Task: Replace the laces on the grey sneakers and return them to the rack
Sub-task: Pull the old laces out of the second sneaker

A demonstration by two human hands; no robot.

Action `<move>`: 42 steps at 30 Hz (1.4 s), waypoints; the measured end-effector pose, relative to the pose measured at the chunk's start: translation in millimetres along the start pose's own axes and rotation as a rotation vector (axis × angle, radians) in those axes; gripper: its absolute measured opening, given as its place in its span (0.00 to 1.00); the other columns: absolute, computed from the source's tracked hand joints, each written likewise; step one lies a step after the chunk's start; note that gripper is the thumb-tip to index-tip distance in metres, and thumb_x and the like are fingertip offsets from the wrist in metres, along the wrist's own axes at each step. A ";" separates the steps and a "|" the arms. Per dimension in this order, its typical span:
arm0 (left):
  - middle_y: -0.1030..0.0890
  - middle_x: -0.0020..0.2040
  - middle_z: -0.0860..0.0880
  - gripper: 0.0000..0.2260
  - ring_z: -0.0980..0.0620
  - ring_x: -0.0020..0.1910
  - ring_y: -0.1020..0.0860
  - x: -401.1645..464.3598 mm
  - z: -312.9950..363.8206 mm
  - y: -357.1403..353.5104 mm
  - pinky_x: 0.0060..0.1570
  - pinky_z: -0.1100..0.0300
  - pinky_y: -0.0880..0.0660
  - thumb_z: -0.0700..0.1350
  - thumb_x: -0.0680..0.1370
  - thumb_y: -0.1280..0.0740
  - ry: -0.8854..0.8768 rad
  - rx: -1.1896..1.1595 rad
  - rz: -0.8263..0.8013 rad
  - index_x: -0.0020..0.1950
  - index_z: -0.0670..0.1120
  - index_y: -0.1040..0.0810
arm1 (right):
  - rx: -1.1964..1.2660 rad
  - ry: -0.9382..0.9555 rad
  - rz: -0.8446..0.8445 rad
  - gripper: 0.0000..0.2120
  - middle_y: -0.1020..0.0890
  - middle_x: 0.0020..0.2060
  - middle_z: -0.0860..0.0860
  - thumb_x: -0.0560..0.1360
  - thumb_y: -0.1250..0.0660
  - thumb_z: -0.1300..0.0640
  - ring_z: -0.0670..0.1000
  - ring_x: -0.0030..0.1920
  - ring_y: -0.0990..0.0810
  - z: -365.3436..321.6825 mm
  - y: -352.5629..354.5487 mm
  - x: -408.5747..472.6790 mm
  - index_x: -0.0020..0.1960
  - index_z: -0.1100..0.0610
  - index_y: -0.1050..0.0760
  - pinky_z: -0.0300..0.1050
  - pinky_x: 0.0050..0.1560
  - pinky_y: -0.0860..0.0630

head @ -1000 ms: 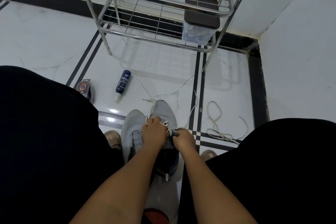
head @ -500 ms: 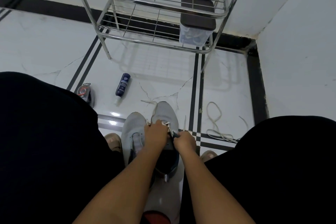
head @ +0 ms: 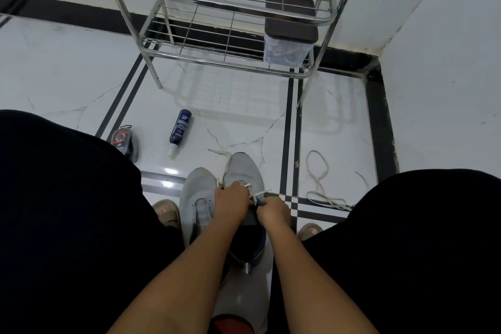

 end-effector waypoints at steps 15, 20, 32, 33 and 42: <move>0.31 0.62 0.39 0.27 0.40 0.55 0.24 -11.1 -31.2 46.1 0.47 0.50 0.24 0.55 0.77 0.32 0.344 -0.214 0.258 0.63 0.35 0.34 | 0.011 -0.091 -0.088 0.15 0.21 0.58 0.59 0.75 0.36 0.58 0.60 0.57 0.22 2.3 -2.0 10.0 0.60 0.62 0.25 0.46 0.47 0.26; 0.29 0.63 0.41 0.29 0.42 0.60 0.27 -9.2 -23.1 30.5 0.54 0.50 0.26 0.60 0.73 0.31 0.241 -0.038 0.130 0.65 0.43 0.33 | -0.032 -0.080 -0.131 0.15 0.20 0.51 0.59 0.73 0.33 0.57 0.60 0.53 0.20 -1.3 -4.0 14.0 0.58 0.62 0.24 0.45 0.42 0.23; 0.17 0.49 0.42 0.08 0.44 0.52 0.20 -1.8 -45.5 2.7 0.50 0.58 0.28 0.43 0.77 0.32 0.255 -0.383 -0.068 0.49 0.41 0.17 | -0.280 0.445 0.007 0.24 0.30 0.62 0.54 0.73 0.39 0.65 0.58 0.60 0.27 -37.2 -13.7 2.4 0.67 0.49 0.30 0.52 0.56 0.25; 0.17 0.50 0.43 0.07 0.45 0.52 0.20 -1.5 -46.1 1.8 0.49 0.59 0.28 0.43 0.76 0.32 0.253 -0.394 -0.063 0.49 0.41 0.17 | -0.320 0.494 -0.014 0.24 0.32 0.63 0.54 0.73 0.39 0.65 0.58 0.61 0.29 -41.3 -19.4 2.1 0.67 0.50 0.29 0.52 0.58 0.26; 0.18 0.55 0.42 0.11 0.42 0.54 0.21 -6.2 -63.7 -0.3 0.50 0.58 0.27 0.45 0.77 0.34 0.457 -0.474 -0.034 0.55 0.42 0.18 | -0.016 0.208 0.239 0.15 0.25 0.42 0.54 0.76 0.40 0.45 0.52 0.38 0.26 -26.0 24.0 29.1 0.42 0.57 0.27 0.45 0.42 0.26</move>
Point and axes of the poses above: each hand's wrist, its own x-axis towards the middle knuckle, its own y-axis out of the back of the hand, z = x × y, the point moved 6 cm from there along x, towards the middle knuckle
